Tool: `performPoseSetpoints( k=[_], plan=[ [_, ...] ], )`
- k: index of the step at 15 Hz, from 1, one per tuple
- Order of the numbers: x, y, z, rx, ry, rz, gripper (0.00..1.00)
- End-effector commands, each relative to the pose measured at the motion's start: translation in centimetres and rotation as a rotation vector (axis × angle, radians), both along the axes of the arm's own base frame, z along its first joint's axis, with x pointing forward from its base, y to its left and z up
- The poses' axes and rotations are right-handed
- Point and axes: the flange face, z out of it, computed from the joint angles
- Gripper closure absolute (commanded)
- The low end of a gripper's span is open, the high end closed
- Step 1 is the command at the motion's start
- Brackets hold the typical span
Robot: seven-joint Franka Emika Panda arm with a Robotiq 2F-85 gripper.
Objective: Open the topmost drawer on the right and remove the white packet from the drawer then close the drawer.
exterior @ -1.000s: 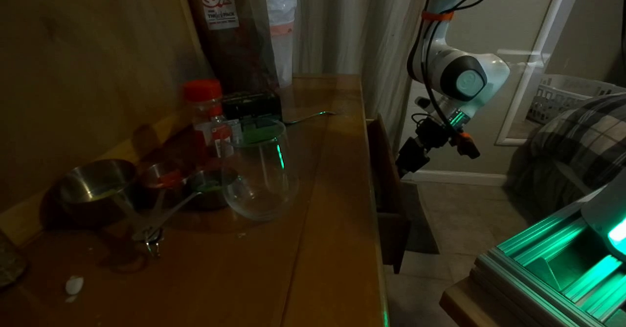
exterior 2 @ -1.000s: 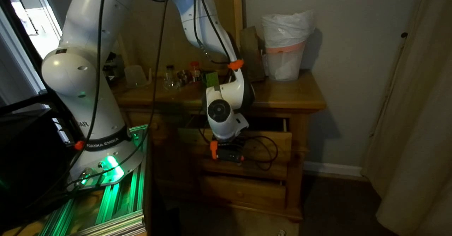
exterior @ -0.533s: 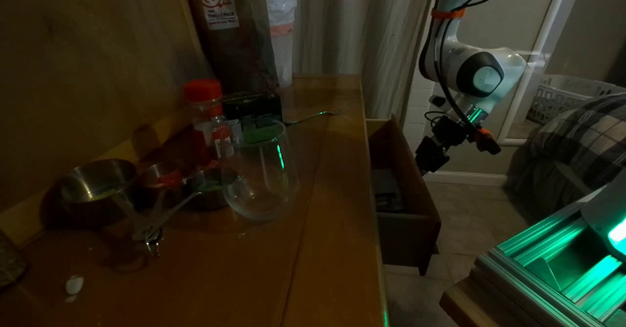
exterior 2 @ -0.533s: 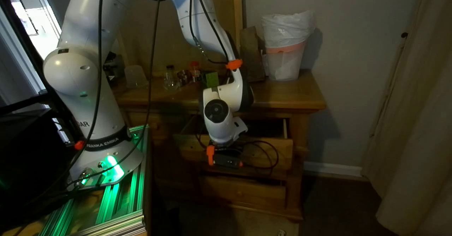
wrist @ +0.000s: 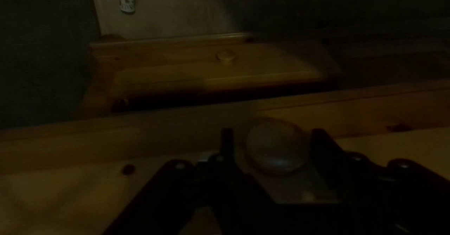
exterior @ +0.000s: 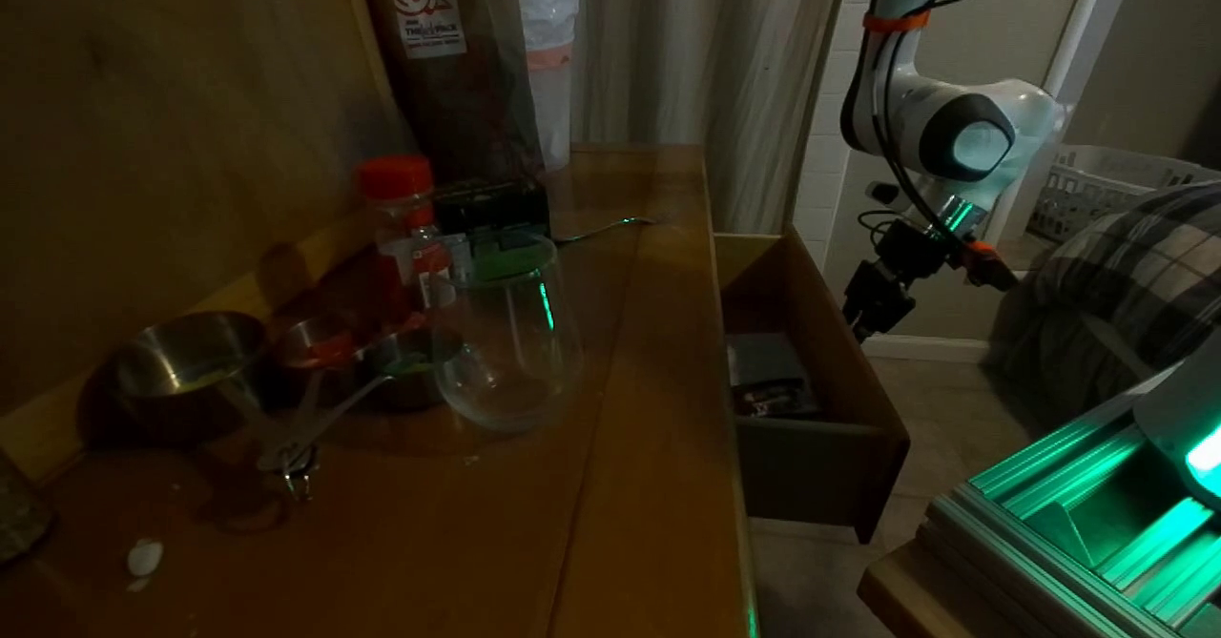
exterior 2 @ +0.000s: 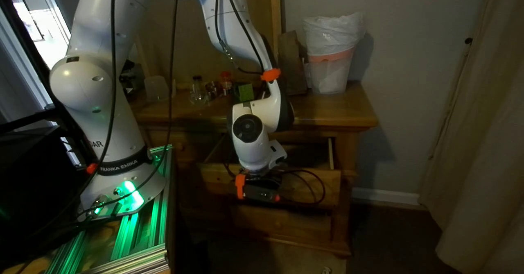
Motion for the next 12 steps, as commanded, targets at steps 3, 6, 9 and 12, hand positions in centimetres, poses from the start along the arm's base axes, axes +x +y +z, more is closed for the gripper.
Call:
performPoseSetpoints(
  k=[3,6,9,12],
  plan=[
    [0.0,-4.6,6.1,-0.164,-0.059,-0.041,0.01],
    [-0.4,-3.6,8.9,-0.202,-0.075,-0.037,0.00],
    [-1.5,-0.5,11.0,-0.195,-0.071,-0.015,0.00],
    [-1.5,3.4,11.8,-0.204,-0.050,0.041,0.00]
  ],
)
